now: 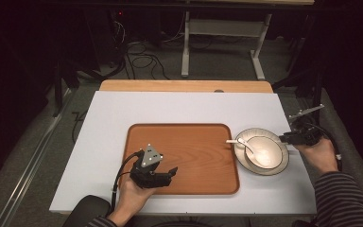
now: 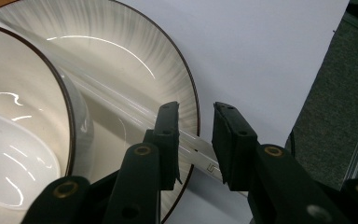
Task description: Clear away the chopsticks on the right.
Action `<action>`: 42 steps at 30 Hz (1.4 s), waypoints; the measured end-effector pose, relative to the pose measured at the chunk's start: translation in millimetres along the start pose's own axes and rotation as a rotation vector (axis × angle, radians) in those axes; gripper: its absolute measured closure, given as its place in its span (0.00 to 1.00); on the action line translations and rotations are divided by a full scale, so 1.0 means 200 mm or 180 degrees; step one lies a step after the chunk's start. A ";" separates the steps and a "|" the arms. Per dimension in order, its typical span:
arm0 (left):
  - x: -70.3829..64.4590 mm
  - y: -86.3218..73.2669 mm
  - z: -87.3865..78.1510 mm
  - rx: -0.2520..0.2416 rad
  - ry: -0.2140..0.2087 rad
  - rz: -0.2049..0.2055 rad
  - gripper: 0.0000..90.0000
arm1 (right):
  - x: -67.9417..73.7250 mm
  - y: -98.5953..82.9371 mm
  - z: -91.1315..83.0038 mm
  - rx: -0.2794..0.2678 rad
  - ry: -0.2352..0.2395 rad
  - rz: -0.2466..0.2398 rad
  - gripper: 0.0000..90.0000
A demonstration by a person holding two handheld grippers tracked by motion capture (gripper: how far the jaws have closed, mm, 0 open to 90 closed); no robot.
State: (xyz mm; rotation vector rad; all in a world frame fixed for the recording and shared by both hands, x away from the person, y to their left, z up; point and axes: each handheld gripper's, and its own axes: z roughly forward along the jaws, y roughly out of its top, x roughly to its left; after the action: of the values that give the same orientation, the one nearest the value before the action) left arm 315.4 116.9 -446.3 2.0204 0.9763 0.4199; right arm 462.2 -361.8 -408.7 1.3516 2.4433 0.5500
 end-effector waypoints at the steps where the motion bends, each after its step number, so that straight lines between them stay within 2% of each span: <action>1: 0.00 0.00 0.00 0.0002 0.0000 0.0004 0.35 | 0.00 0.00 0.00 0.0005 0.0004 0.0011 0.81; 16: 0.00 0.00 0.01 0.0026 0.0039 0.0022 0.35 | 0.00 0.03 0.04 0.0138 0.0037 -0.0037 0.80; 21: 0.00 0.00 0.00 0.0022 0.0049 0.0022 0.35 | -0.01 0.04 0.04 0.0191 0.0076 -0.0051 0.80; 24: 0.00 0.00 0.01 0.0029 0.0049 0.0023 0.35 | -0.02 0.05 0.05 0.0226 0.0149 0.0002 0.78; 31: 0.00 0.00 0.00 0.0017 0.0051 0.0021 0.35 | -0.01 0.06 0.05 0.0258 0.0168 -0.0021 0.78; 42: 0.00 0.00 0.00 0.0018 0.0048 0.0022 0.35 | 0.00 0.05 0.05 0.0340 0.0294 -0.0034 0.82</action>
State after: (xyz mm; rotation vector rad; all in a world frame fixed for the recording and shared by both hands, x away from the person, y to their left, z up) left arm 315.5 116.7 -446.6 2.0289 0.9810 0.4372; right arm 473.8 -354.8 -412.0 1.3820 2.5860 0.4963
